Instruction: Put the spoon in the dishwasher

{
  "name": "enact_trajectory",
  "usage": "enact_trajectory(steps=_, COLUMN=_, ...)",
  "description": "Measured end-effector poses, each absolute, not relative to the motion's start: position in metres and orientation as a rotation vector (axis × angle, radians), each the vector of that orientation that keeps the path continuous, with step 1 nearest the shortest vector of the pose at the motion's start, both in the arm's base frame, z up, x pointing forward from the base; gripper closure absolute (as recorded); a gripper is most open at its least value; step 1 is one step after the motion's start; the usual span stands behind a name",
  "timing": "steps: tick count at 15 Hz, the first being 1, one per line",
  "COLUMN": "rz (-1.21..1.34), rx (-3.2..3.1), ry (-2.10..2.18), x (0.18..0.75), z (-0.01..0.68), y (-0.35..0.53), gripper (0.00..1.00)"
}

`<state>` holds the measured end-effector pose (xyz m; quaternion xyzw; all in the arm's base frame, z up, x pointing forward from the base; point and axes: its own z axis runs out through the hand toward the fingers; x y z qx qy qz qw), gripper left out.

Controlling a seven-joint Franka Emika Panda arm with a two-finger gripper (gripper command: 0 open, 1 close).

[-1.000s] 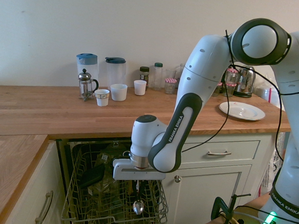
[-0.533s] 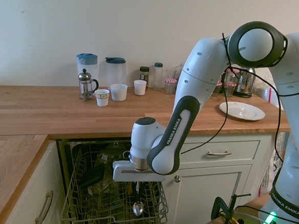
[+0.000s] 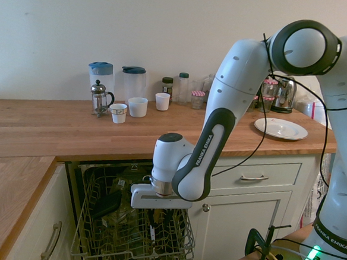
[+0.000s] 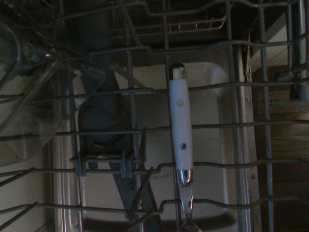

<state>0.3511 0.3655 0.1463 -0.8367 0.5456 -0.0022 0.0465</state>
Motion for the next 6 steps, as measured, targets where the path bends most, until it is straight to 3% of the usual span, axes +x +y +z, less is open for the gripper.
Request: enact_trajectory(steps=6, rz=-0.094, rx=-2.554, ry=1.676, x=0.311, z=0.249, y=0.366, gripper=0.00)
